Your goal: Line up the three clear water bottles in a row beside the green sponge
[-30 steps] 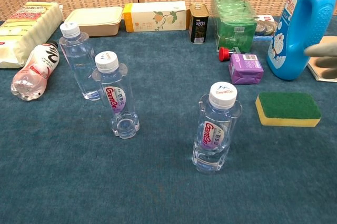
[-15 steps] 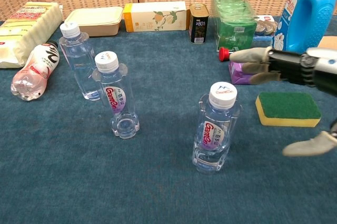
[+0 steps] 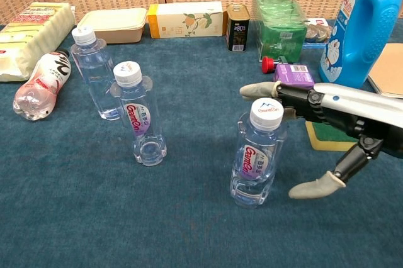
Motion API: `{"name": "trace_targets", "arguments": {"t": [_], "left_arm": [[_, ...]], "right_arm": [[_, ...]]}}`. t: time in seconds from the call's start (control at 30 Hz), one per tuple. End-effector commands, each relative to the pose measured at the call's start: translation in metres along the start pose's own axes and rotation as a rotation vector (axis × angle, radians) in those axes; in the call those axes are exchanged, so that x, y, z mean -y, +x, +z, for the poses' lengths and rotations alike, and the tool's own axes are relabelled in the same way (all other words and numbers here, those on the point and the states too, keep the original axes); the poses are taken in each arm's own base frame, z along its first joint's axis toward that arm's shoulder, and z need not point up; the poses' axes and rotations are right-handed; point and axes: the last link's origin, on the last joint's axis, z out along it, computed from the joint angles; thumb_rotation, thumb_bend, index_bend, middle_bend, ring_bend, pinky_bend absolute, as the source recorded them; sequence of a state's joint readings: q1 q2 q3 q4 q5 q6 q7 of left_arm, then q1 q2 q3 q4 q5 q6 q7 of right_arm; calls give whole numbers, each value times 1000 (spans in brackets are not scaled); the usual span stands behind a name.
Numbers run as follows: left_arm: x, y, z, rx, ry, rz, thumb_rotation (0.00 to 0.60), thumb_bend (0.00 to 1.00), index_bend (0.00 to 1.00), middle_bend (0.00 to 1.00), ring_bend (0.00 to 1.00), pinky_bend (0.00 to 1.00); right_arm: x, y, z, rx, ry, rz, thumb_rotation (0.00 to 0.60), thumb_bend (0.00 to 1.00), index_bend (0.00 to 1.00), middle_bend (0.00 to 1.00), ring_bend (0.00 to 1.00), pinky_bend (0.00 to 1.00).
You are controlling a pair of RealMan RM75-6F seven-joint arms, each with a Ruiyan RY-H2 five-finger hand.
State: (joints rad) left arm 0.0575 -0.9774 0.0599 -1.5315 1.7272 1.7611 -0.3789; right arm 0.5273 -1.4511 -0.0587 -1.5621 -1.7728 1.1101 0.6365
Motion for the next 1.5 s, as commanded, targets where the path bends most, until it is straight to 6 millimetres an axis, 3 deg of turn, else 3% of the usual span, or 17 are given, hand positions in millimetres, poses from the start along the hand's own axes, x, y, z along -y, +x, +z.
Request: {"name": "trace_targets", "arguments": {"t": [0.03, 0.27, 0.4, 0.57, 0.73, 0.93, 1.2, 1.5], "left_arm": [[0, 0, 0, 1, 0, 0, 600, 162, 0, 0, 0, 53], [0, 0, 0, 5, 4, -4, 600, 162, 0, 0, 0, 53], [1, 0, 1, 6, 6, -8, 600, 162, 0, 0, 0, 53], [1, 1, 0, 7, 5, -12, 600, 162, 0, 0, 0, 53], [0, 0, -1, 12, -4, -15, 600, 161, 0, 0, 0, 53], [0, 1, -2, 12, -8, -19, 600, 162, 0, 0, 0, 53], [1, 2, -3, 10, -12, -26, 600, 161, 0, 0, 0, 53], [1, 2, -3, 14, -13, -31, 600, 162, 0, 0, 0, 53]], "right_arm": [[-4, -3, 6, -12, -9, 25, 600, 0, 63, 106, 97, 178], [-12, -20, 22, -62, -15, 51, 600, 0, 193, 321, 317, 393], [-15, -25, 27, -96, -23, 50, 600, 34, 326, 453, 435, 522], [-13, -23, 26, -128, -19, 47, 600, 100, 450, 559, 524, 580], [-11, -16, 24, -158, -16, 27, 600, 154, 483, 585, 543, 586], [-10, 7, 30, -233, -23, -24, 600, 166, 486, 588, 542, 586], [-19, 36, 44, -273, -85, -108, 600, 171, 486, 588, 536, 586], [-31, 53, 46, -285, -140, -153, 600, 173, 486, 588, 531, 586]]}}
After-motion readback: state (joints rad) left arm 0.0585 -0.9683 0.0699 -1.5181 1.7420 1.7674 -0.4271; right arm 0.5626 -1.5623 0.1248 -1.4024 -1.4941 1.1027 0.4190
